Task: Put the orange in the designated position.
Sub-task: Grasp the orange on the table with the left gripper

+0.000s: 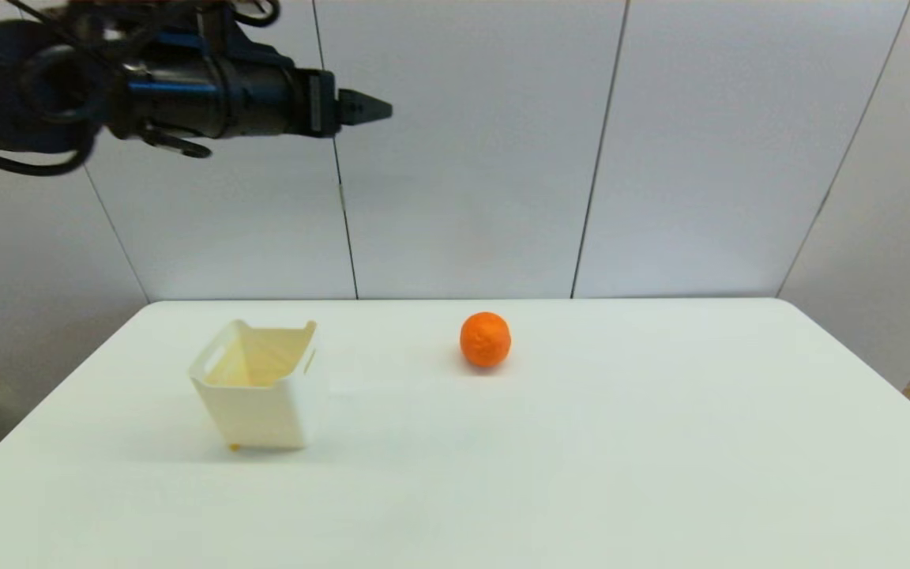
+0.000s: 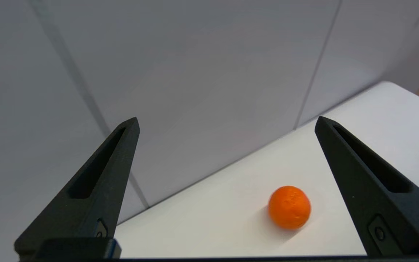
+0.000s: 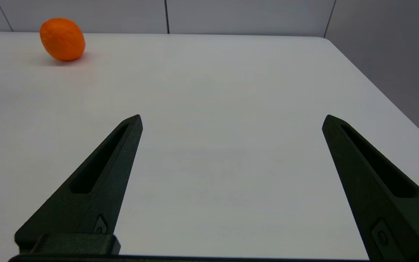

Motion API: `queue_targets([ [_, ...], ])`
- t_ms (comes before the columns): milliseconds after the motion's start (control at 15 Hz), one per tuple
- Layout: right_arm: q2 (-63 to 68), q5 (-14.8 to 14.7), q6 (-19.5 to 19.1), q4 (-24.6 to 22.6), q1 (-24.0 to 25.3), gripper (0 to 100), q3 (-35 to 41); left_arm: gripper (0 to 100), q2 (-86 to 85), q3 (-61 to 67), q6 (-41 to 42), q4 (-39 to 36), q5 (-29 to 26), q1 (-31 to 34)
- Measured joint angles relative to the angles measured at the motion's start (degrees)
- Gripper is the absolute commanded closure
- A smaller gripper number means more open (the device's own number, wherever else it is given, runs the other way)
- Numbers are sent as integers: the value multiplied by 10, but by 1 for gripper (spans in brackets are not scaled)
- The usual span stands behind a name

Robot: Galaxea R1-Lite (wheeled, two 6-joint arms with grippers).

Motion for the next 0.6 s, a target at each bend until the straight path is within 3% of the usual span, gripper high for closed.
queue_targets([
  [600,0,0,0,0,0,0,0,0,165,2,-18,7,-1,-89],
])
